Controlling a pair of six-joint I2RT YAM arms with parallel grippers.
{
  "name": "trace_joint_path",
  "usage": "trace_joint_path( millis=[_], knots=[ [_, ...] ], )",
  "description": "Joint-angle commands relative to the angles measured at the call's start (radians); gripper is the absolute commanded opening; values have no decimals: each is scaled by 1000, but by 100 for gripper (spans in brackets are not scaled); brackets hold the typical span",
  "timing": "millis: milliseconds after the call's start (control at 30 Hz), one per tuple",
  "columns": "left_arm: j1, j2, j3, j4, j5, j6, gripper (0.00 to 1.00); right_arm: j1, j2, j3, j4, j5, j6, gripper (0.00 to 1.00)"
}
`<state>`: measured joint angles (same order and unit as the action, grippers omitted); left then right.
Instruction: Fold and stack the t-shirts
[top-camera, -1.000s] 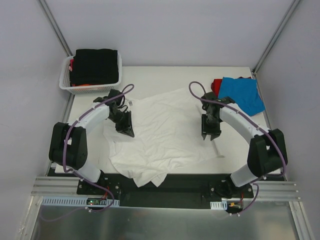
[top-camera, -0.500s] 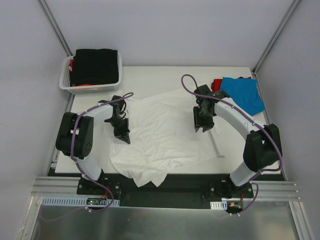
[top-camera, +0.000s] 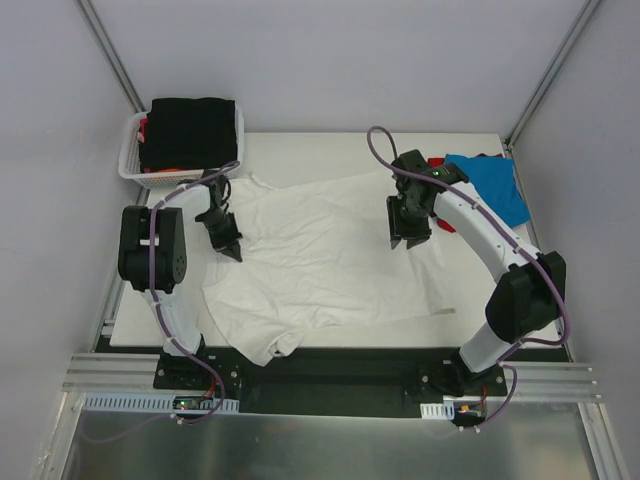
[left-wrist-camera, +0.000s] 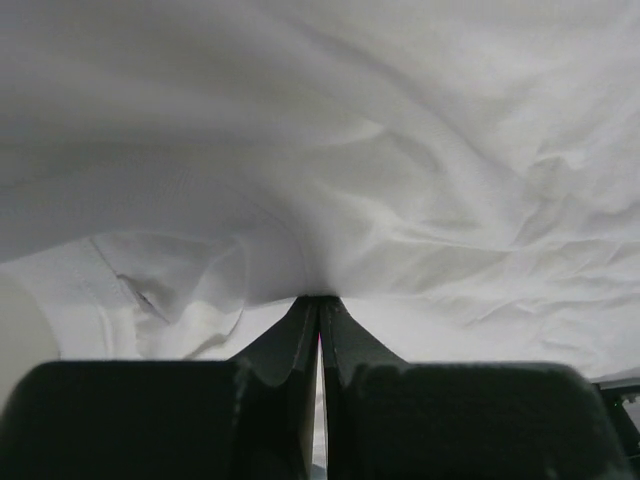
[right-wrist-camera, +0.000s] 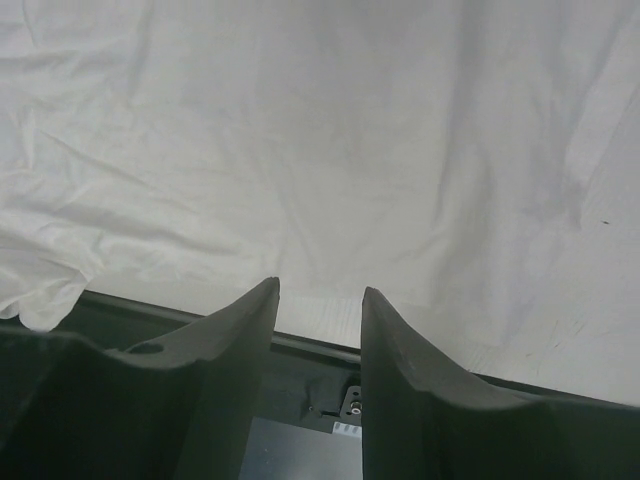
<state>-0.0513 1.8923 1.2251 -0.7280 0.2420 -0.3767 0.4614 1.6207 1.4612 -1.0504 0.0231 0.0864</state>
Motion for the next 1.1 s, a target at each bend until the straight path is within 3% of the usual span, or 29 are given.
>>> trace_joint_path(
  millis=[0,333,467,600,733,900,1067],
  knots=[
    [45,48,97,-45,-72,24,0,-15,24,103,-82,24,-30,43],
    [123,117,214,-85,-58,39,0,-44,90,165,-111,8,-80,46],
    [122,56,197,-87,-49,30,0,-46,85,120,-103,17,-80,46],
    [56,-85,146,-90,-98,30,0,-49,38,9,-60,11,-80,50],
    [-103,-208,36,-97,-75,-7,0,-50,-11,-110,-7,-14,-63,63],
    [-251,-312,-129,-87,-12,-116,0,-49,-27,-159,32,-61,-51,64],
    [-289,-323,-232,-60,13,-130,0,-47,-22,-182,44,-51,-76,62]
  ],
)
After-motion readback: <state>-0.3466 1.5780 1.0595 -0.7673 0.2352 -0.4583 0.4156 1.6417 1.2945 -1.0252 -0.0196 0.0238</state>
